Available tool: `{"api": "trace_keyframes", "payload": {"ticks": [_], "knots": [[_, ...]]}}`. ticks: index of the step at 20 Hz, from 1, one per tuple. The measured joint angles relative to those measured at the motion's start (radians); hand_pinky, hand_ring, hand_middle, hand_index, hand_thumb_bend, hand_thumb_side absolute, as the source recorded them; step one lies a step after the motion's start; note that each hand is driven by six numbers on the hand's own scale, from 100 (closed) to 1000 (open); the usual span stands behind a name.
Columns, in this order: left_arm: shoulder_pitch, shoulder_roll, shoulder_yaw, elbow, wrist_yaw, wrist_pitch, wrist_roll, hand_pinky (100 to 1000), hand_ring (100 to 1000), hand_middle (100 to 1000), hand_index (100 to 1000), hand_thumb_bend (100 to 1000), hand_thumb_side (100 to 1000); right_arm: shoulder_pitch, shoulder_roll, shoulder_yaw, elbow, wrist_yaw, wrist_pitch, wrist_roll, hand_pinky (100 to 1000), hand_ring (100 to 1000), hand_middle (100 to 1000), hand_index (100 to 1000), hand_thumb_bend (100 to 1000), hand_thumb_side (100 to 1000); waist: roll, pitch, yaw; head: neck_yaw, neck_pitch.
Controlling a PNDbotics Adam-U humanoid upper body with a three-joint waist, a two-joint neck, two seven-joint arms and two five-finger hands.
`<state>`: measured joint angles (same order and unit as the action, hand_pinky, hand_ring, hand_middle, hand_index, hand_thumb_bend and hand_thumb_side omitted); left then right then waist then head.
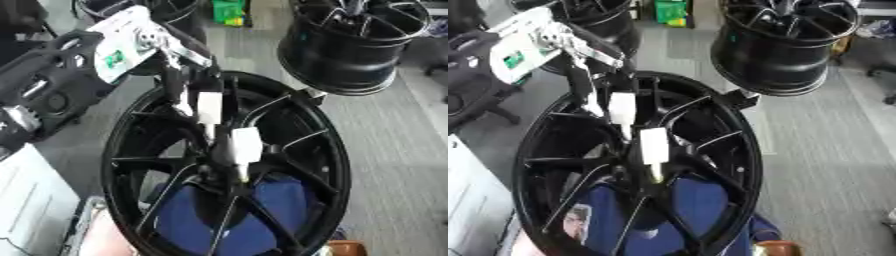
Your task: Pull the pin out of the wheel hub.
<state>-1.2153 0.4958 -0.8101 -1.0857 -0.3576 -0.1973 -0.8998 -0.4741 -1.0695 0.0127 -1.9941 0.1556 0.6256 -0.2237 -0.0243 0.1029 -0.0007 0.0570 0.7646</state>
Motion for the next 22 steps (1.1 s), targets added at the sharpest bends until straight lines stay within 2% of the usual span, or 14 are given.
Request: {"api": "trace_keyframes", "payload": {"ticks": [3,5,6,8,10,11,12,13,15,16,18,22], "knots": [[0.0,-0.005,-0.003,-0.001,0.001,0.001,0.0,699,695,629,725,360,157,0.0,0.0,0.0,0.0,0.0,-0.002,-0.002,885,752,732,852,100,100,0.0,0.0,-0.001,0.0,0.0],[0.0,-0.005,-0.005,-0.001,0.001,0.003,-0.001,673,643,564,647,262,103,0.0,0.0,0.0,0.0,0.0,-0.003,-0.003,885,753,732,852,100,100,0.0,0.001,-0.002,0.0,0.0],[0.0,-0.005,-0.004,-0.001,0.004,0.006,-0.001,655,617,531,606,204,100,0.0,0.0,0.0,0.0,0.0,-0.003,-0.003,885,753,732,852,100,100,0.0,0.001,-0.002,0.0,0.0],[0.001,-0.005,0.001,-0.002,0.018,0.017,-0.003,627,580,487,540,149,100,0.0,0.0,0.0,0.0,0.0,-0.003,-0.003,885,753,732,852,100,100,0.0,0.002,-0.001,0.0,0.0],[0.001,-0.002,0.007,-0.008,0.04,0.034,-0.006,616,567,473,516,144,100,0.0,0.0,0.0,0.0,0.0,-0.002,-0.002,885,752,732,852,100,100,-0.001,0.002,0.0,0.0,0.0],[0.001,0.001,0.012,-0.015,0.053,0.044,-0.007,620,573,486,534,170,100,0.0,0.001,0.0,0.0,0.0,-0.001,-0.002,885,752,731,852,100,100,-0.001,0.002,0.001,0.0,0.0],[0.001,0.005,0.015,-0.024,0.063,0.055,-0.008,657,640,607,692,297,141,0.0,0.001,0.0,0.0,0.0,-0.001,-0.002,885,752,731,852,100,100,-0.001,0.002,0.001,0.0,0.0],[0.001,0.007,0.016,-0.034,0.069,0.065,-0.008,683,704,678,786,361,143,0.0,0.001,0.0,0.0,0.0,-0.001,-0.002,885,752,731,852,100,100,-0.001,0.002,0.001,0.0,0.0],[0.0,0.006,0.013,-0.059,0.07,0.074,-0.008,766,798,763,867,452,195,0.0,0.001,0.0,0.0,0.0,-0.001,-0.002,884,752,731,852,100,100,-0.001,0.002,0.001,0.0,0.0],[0.0,0.006,0.012,-0.068,0.062,0.073,-0.008,802,830,792,888,504,199,-0.001,0.001,0.0,0.0,0.0,-0.001,-0.002,884,752,731,852,100,100,-0.001,0.002,0.0,0.0,0.0],[-0.001,0.006,0.01,-0.076,0.039,0.063,-0.008,809,842,815,892,565,185,-0.001,0.001,0.0,0.0,0.0,0.0,-0.002,884,751,730,851,100,100,-0.001,0.002,0.0,0.0,0.0],[-0.008,0.004,0.011,-0.071,-0.007,0.012,-0.005,800,832,804,884,531,177,-0.002,0.001,0.001,0.0,0.0,-0.002,0.0,885,753,733,852,100,100,-0.001,0.002,0.0,0.002,0.0]]}}
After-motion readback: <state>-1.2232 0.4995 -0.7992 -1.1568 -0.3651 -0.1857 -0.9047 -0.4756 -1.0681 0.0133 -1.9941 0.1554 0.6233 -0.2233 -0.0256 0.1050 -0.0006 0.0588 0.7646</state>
